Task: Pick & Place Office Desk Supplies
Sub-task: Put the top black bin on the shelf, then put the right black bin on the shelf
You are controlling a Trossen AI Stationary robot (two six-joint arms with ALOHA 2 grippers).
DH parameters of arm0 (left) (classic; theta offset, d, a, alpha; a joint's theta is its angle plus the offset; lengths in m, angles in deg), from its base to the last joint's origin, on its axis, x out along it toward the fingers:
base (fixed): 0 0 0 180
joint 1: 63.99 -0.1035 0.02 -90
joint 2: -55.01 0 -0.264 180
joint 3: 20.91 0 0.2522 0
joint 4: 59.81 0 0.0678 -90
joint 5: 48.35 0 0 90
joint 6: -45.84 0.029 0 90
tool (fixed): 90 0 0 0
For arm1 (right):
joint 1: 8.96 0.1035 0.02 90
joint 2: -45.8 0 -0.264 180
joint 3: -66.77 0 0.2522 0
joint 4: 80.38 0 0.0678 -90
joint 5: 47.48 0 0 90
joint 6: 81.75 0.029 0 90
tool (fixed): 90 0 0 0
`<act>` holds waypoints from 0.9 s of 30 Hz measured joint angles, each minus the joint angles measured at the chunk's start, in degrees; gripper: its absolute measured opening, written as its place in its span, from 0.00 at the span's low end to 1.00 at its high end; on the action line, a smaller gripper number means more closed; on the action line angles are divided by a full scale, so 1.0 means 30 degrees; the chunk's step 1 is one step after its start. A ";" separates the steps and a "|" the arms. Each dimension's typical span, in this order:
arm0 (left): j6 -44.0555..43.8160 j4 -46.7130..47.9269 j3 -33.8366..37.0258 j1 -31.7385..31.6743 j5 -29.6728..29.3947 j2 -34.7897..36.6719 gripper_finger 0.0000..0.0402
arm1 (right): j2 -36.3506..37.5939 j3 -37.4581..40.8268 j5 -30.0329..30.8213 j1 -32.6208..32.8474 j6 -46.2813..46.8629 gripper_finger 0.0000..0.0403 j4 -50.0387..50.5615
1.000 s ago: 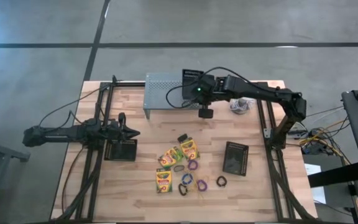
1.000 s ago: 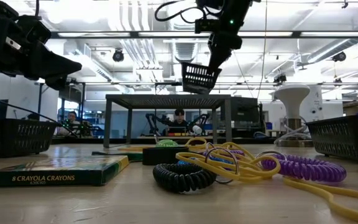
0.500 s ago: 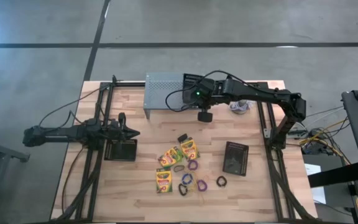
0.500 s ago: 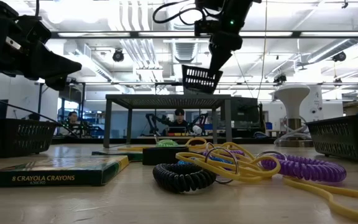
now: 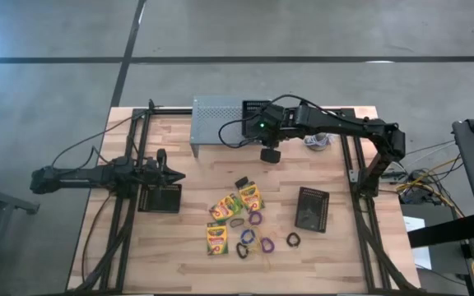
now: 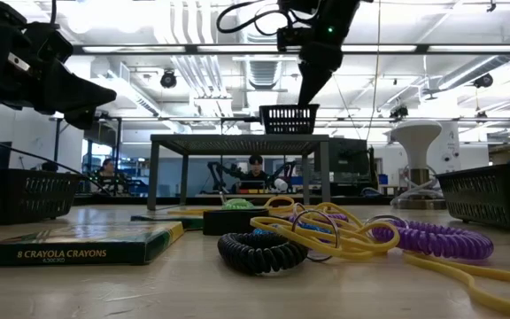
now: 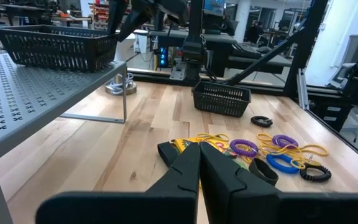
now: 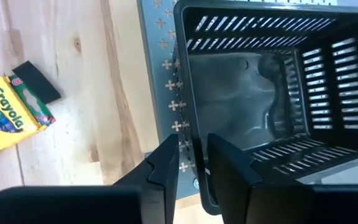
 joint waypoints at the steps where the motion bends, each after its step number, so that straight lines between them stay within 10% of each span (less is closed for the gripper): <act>1: 0.0000 0.0000 0.0000 0.0000 0.0000 0.0000 0.04 | 0.0041 -0.0083 -0.0007 0.0058 0.0334 0.22 0.0155; 13: -0.0357 -0.0004 0.0000 0.0044 0.0007 0.0000 0.04 | 0.0210 -0.3601 0.0600 0.3026 0.6968 0.24 0.2302; 20: -0.0272 -0.0007 0.0007 0.0213 0.0146 -0.0022 0.04 | 0.0073 -0.0748 0.4313 0.8601 1.0391 0.18 0.1166; 27: 0.0005 -0.0044 0.0001 0.0588 0.0149 -0.0022 0.04 | 0.0096 0.3430 0.3155 1.3435 1.8672 0.15 0.1587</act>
